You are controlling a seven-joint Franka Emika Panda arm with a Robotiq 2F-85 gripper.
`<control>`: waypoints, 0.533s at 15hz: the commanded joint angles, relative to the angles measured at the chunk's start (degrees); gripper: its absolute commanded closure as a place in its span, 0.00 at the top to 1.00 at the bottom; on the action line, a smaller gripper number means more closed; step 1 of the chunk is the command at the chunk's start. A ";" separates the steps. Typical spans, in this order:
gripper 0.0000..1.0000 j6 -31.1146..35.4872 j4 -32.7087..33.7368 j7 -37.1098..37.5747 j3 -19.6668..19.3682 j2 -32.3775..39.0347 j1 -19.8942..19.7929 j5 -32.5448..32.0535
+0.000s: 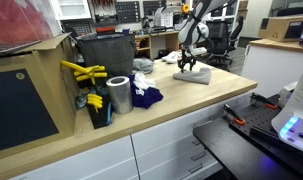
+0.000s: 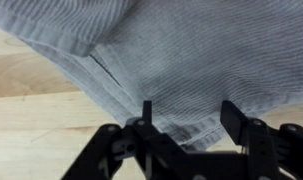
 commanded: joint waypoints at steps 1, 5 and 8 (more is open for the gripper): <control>0.46 -2.05 2.08 -0.56 -0.42 1.45 0.54 -0.20; 0.16 -2.13 2.47 -0.65 -0.40 1.90 0.74 -0.30; 0.00 -2.11 2.07 -0.27 -0.95 0.78 1.31 -0.86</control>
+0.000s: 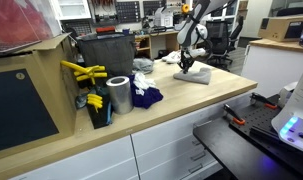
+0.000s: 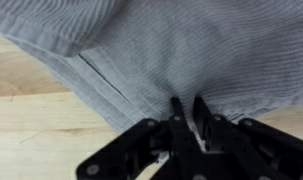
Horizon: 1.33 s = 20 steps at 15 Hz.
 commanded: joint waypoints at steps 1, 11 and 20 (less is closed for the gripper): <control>0.00 -1.92 1.03 -0.21 -1.22 -0.71 0.94 -1.16; 0.02 -3.87 2.80 0.73 -4.55 -3.02 3.66 -7.56; 0.02 -8.72 7.10 -2.08 -4.34 -1.22 3.45 -13.08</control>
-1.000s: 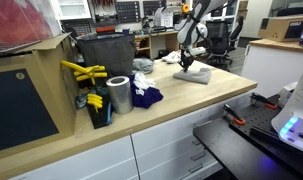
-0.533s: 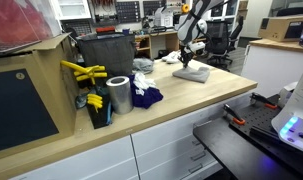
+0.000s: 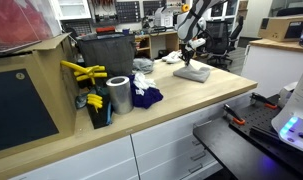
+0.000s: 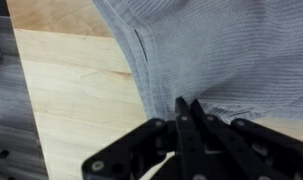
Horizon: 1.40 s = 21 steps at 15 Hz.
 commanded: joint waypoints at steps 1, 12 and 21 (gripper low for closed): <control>0.02 -2.85 2.90 -2.99 0.38 0.85 0.06 -1.65; 0.62 -3.77 6.60 -11.68 3.72 2.69 -0.22 -1.64; 1.00 -4.76 0.84 -6.23 4.58 -1.06 1.19 0.64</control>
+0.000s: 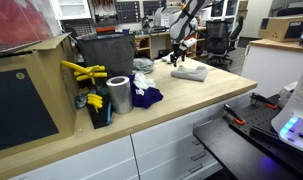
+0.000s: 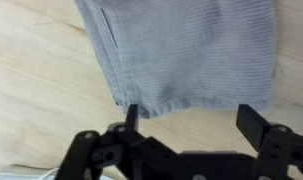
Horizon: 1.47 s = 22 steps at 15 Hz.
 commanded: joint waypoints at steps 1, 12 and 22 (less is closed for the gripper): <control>1.00 -2.89 -4.71 3.65 -0.14 -3.52 0.71 1.17; 0.42 -3.48 -14.11 13.64 -0.56 -8.36 0.69 5.27; 0.00 -2.67 -22.82 19.40 -1.11 -11.66 0.47 8.46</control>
